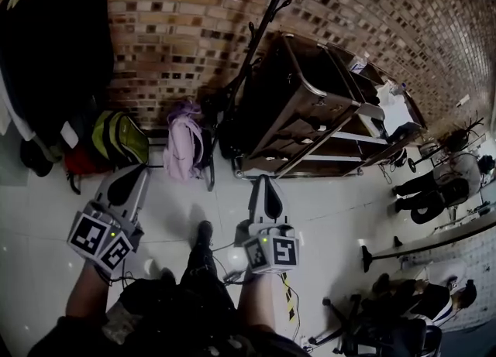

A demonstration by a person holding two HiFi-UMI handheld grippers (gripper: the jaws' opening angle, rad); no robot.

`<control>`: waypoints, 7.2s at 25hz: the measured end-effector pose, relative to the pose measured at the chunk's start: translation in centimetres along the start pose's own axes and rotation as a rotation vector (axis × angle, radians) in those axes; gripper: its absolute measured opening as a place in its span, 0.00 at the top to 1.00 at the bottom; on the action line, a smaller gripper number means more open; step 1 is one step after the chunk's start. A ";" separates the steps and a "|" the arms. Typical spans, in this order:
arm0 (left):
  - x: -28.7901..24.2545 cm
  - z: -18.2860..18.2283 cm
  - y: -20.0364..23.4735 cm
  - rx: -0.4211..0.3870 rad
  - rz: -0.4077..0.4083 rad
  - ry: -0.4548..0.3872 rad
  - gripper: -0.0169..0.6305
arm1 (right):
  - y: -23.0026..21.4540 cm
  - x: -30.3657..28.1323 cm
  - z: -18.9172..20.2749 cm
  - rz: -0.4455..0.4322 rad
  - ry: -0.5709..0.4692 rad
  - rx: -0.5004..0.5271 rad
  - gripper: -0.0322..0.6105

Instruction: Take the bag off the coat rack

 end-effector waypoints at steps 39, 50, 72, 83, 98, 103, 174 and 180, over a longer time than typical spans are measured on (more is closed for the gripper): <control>-36.9 3.1 2.3 -0.055 -0.173 0.029 0.95 | -27.4 -30.0 -3.6 -0.145 0.073 0.112 0.92; -40.3 3.2 1.6 -0.103 -0.201 0.042 0.95 | -30.5 -32.5 -2.7 -0.157 0.094 0.067 0.92; -53.4 11.3 11.9 -0.058 -0.097 0.073 0.95 | -32.5 -45.1 8.0 -0.169 0.293 0.121 0.70; -58.9 16.8 15.8 -0.063 -0.049 0.121 0.95 | -34.6 -50.9 16.1 -0.145 0.447 0.198 0.66; -62.8 19.2 18.8 -0.054 -0.034 0.177 0.95 | -35.6 -54.6 20.5 -0.147 0.533 0.263 0.76; -63.3 19.4 18.9 -0.052 -0.020 0.181 0.95 | -35.7 -54.5 20.2 -0.201 0.534 0.170 0.89; -56.4 7.1 10.5 -0.106 0.016 -0.027 0.95 | -28.7 -41.0 -6.2 -0.421 0.130 -0.198 0.91; -50.9 5.7 5.6 -0.112 -0.015 -0.031 0.95 | -27.3 -35.2 -6.3 -0.474 0.175 -0.237 0.91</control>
Point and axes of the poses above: the fingertips, and each gripper's own axes: x backward along the fingers, y to its left, z out of its underside, the point moved 10 cm from there along x, backward along the fingers, and after that the axes turned 14 degrees about -x, right-handed, at the moved point
